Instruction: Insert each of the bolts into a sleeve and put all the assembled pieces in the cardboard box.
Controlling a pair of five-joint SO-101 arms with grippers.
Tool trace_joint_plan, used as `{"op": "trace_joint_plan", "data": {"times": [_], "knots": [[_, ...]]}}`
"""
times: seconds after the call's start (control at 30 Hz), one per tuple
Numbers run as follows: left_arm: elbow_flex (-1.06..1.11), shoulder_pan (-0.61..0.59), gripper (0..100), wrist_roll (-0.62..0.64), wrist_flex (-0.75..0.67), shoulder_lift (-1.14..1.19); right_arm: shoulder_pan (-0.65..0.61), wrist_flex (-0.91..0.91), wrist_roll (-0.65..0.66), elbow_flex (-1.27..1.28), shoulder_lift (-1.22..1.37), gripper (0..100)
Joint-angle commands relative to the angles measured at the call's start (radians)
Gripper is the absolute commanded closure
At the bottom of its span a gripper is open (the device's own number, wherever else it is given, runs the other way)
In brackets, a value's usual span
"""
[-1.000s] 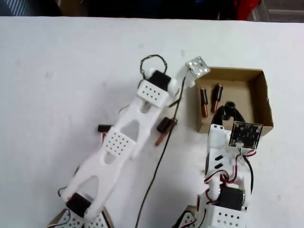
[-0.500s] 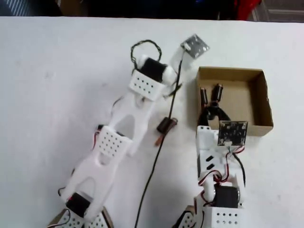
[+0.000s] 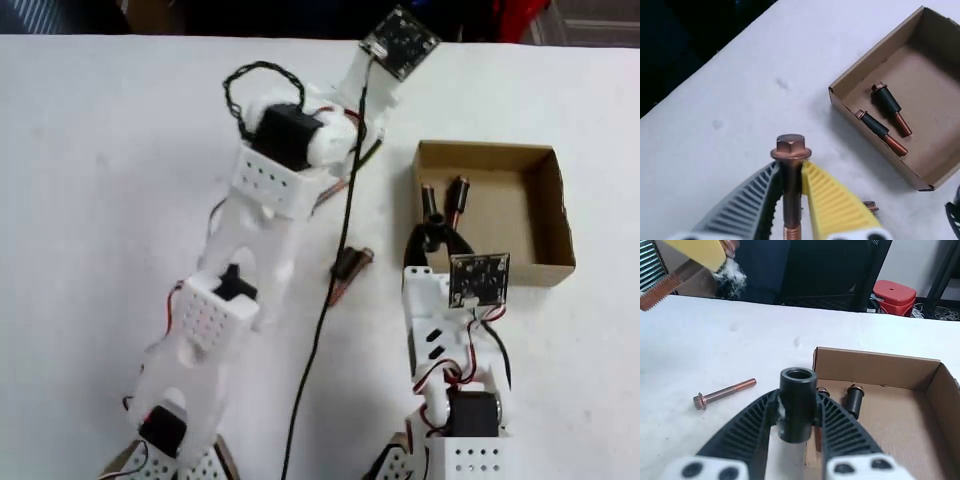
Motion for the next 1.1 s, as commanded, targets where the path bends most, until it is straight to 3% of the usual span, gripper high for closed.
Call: {"op": "trace_joint_plan", "data": {"times": [0.0,0.33,0.47,0.6,1.07], "knots": [[0.117,-0.015,98,0.014,0.012,-0.177,-0.007,-0.019,-0.006,-0.011,-0.012,98.1],[0.591,-0.015,98,0.015,0.006,-0.553,-0.11,-0.022,-0.002,-0.014,-0.012,98.1],[0.698,-0.015,98,0.025,0.006,-0.668,-0.165,-0.022,-0.008,-0.014,-0.012,98.1],[0.775,-0.01,98,0.12,0.006,-0.779,-0.242,-0.022,-0.009,-0.017,-0.012,98.1],[1.188,-0.013,98,0.126,-0.034,-1.185,-0.433,-0.139,-0.009,-0.014,-0.012,98.1]]}}
